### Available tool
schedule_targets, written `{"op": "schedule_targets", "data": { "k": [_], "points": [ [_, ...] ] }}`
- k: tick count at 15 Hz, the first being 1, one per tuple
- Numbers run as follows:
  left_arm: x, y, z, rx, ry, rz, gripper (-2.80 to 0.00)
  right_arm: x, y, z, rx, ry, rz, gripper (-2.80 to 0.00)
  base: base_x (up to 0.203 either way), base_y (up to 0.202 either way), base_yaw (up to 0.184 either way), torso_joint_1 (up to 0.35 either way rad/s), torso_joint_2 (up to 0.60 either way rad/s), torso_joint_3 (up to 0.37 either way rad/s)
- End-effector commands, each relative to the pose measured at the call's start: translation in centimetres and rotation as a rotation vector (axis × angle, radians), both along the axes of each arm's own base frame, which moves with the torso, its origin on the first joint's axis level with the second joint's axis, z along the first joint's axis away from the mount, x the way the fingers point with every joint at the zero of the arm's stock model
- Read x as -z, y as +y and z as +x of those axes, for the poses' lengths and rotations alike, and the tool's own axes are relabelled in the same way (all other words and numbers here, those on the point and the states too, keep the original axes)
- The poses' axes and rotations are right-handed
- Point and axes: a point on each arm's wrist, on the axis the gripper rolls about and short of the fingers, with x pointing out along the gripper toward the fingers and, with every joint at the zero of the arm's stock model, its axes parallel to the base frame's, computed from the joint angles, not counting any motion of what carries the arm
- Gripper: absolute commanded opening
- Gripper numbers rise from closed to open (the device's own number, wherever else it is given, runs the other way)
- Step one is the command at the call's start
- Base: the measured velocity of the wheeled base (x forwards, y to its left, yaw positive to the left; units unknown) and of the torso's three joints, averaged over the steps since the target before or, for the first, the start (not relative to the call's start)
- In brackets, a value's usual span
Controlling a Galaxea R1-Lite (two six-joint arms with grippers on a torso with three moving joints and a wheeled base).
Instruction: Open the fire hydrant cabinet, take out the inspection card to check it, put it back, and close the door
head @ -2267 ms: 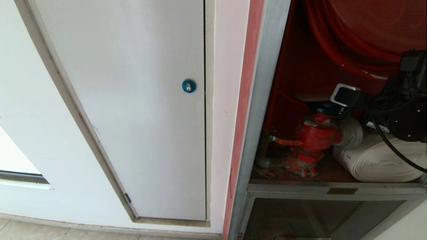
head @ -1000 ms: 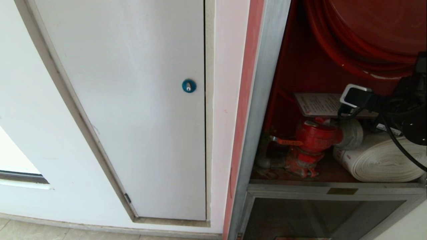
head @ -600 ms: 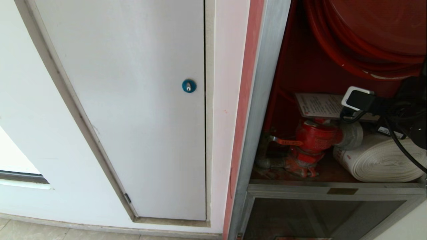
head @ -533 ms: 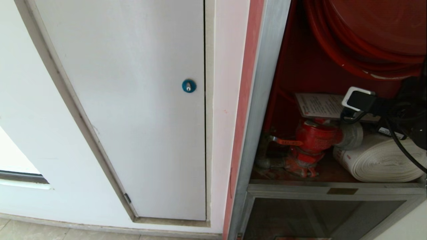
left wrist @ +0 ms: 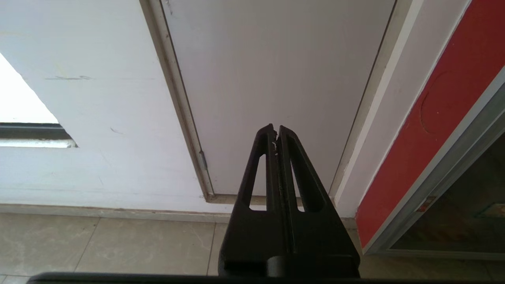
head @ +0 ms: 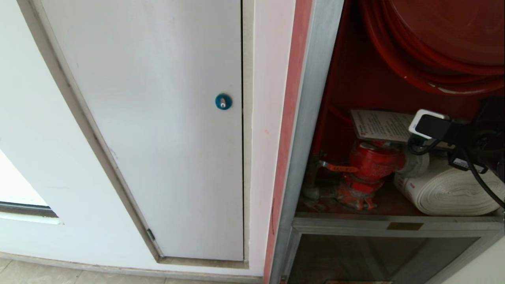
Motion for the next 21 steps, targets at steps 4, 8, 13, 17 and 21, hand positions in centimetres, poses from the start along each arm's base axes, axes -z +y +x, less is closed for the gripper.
{"op": "schedule_targets", "data": {
  "k": [4, 8, 13, 17, 21],
  "points": [
    [0.0, 0.0, 0.0, 0.001, 0.002, 0.000, -2.80, 0.4, -0.1, -0.8, -0.006, 0.011, -0.006, 0.00, 0.000, 0.000, 0.000, 0.000, 0.00, 0.000],
    [0.0, 0.0, 0.0, 0.001, 0.002, 0.000, -2.80, 0.5, 0.0, -2.2, -0.034, 0.005, -0.006, 0.00, 0.000, 0.000, 0.000, 0.000, 0.00, 0.000],
    [0.0, 0.0, 0.0, 0.001, 0.002, 0.000, -2.80, 1.3, -0.1, -5.5, -0.108, 0.001, 0.003, 0.00, 0.000, 0.000, 0.000, 0.000, 0.00, 0.000],
    [0.0, 0.0, 0.0, -0.001, 0.002, 0.000, -2.80, 1.6, -0.5, -7.7, -0.112, -0.019, 0.004, -2.80, 0.000, 0.000, 0.000, 0.000, 0.00, 0.000],
    [0.0, 0.0, 0.0, 0.001, 0.002, 0.000, -2.80, 1.8, -0.9, -10.3, -0.114, -0.064, 0.010, -2.80, 0.000, 0.000, 0.000, 0.000, 0.00, 0.000]
  ]
}}
